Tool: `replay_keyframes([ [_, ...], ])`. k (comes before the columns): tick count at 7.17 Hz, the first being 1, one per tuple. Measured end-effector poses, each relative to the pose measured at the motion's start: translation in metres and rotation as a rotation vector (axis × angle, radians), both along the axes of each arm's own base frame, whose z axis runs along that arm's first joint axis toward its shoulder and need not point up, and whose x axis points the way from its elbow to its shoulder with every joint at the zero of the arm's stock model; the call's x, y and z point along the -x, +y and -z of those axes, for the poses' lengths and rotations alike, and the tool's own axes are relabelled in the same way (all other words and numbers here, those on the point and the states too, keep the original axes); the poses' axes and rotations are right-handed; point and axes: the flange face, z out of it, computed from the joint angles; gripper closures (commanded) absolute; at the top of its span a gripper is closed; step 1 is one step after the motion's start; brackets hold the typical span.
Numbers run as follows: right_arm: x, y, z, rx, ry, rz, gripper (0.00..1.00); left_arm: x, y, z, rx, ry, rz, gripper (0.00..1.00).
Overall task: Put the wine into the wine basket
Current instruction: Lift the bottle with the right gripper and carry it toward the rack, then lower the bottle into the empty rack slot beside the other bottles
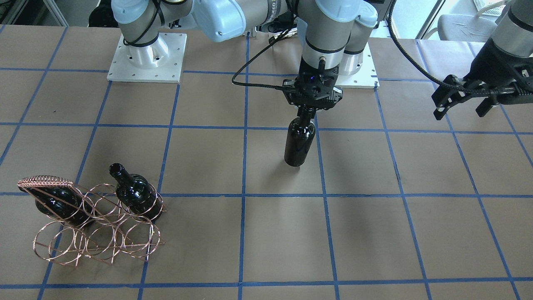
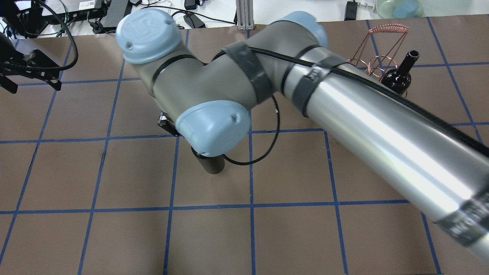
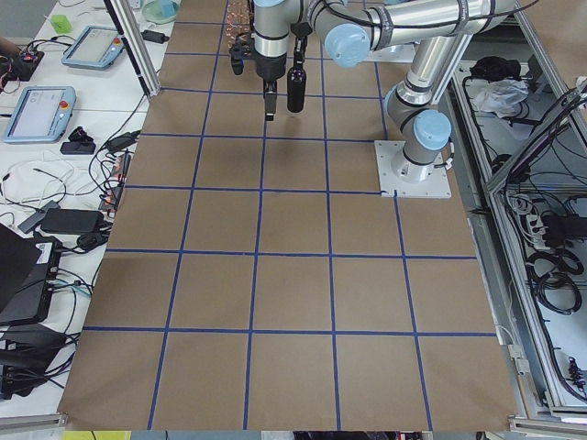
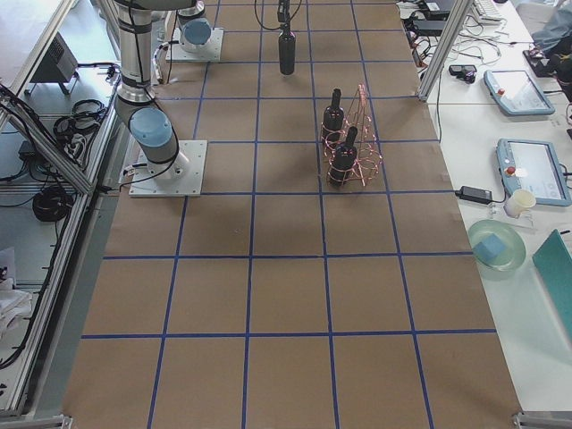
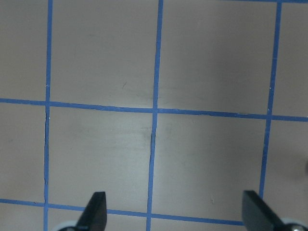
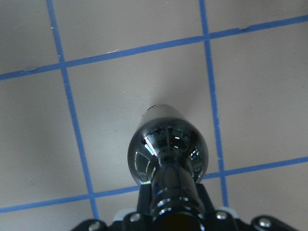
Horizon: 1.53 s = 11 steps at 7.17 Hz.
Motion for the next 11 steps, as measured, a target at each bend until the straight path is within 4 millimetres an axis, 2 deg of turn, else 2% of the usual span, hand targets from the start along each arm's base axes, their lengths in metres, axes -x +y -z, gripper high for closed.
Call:
replay_keyframes([
  [2, 0.107, 0.001, -0.026, -0.034, 0.015, -0.097, 0.75, 0.001, 0.0, 0.0, -0.001, 0.0, 0.001, 0.0],
  [3, 0.159, -0.005, -0.039, -0.058, 0.017, -0.151, 0.75, 0.001, 0.0, 0.0, -0.001, 0.0, 0.001, 0.0],
  [5, 0.254, -0.02, -0.062, -0.076, 0.009, -0.239, 0.76, 0.002, 0.0, 0.0, -0.001, 0.0, 0.003, 0.0],
  [6, 0.293, -0.025, -0.07, -0.079, 0.019, -0.254, 0.76, 0.002, 0.0, 0.0, -0.001, 0.0, 0.003, 0.0],
  [7, 0.318, -0.027, -0.074, -0.084, 0.038, -0.261, 0.75, 0.002, 0.0, 0.0, -0.001, 0.0, 0.004, 0.0],
  [9, 0.352, -0.037, -0.085, -0.071, 0.049, -0.267, 0.73, 0.003, 0.0, 0.0, -0.001, 0.0, 0.005, 0.0],
  [11, 0.388, -0.066, -0.106, -0.035, 0.046, -0.248, 0.72, 0.003, 0.0, 0.0, 0.0, 0.0, 0.005, 0.0],
])
